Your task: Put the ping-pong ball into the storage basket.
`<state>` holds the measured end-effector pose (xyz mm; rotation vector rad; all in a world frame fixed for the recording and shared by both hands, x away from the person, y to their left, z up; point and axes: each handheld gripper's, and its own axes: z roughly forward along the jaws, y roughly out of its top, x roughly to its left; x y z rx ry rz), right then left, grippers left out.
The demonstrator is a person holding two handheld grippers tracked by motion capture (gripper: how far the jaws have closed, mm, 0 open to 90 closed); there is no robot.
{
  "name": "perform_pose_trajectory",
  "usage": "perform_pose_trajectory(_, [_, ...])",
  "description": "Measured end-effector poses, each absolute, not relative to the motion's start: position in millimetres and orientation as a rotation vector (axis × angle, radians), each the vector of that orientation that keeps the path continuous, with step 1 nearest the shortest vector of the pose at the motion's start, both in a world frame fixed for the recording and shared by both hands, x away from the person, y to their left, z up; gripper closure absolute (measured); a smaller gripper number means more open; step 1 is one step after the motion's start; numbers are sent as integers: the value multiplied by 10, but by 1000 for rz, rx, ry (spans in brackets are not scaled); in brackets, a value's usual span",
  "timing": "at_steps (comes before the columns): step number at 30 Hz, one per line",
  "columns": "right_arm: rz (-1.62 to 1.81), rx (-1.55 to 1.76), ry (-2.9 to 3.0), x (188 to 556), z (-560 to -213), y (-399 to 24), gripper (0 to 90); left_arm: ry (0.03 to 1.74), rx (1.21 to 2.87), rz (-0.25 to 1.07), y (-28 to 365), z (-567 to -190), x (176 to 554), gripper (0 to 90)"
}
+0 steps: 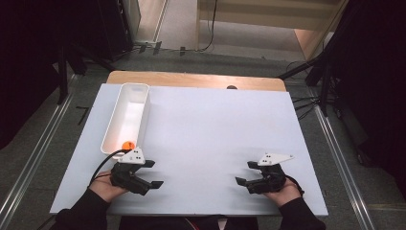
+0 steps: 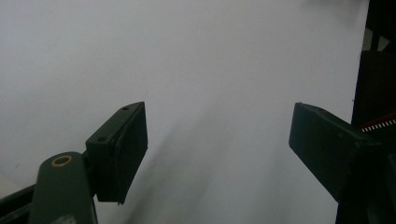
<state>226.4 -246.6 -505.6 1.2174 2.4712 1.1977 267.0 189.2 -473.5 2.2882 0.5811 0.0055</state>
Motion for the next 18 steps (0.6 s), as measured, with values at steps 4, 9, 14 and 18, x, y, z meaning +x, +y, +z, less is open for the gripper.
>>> perform_pose_trajectory(4, [1194, 1213, 2472, 2266, -5059, -2464, 182, 579, 2288, 8, 1895, -4734, 2670, 199])
perform_pose_trajectory(9, [1198, 1206, 2474, 2263, -5058, -2459, 182, 581, 2291, 7, 1891, -4734, 2671, 200])
perform_pose_trajectory(14, [1196, 1204, 2473, 2264, -5060, -2457, 182, 580, 2295, 7, 1891, -4736, 2673, 199])
perform_pose_trajectory(18, [1197, 1206, 2477, 2262, -5061, -2455, 182, 581, 2307, 8, 1887, -4741, 2673, 199])
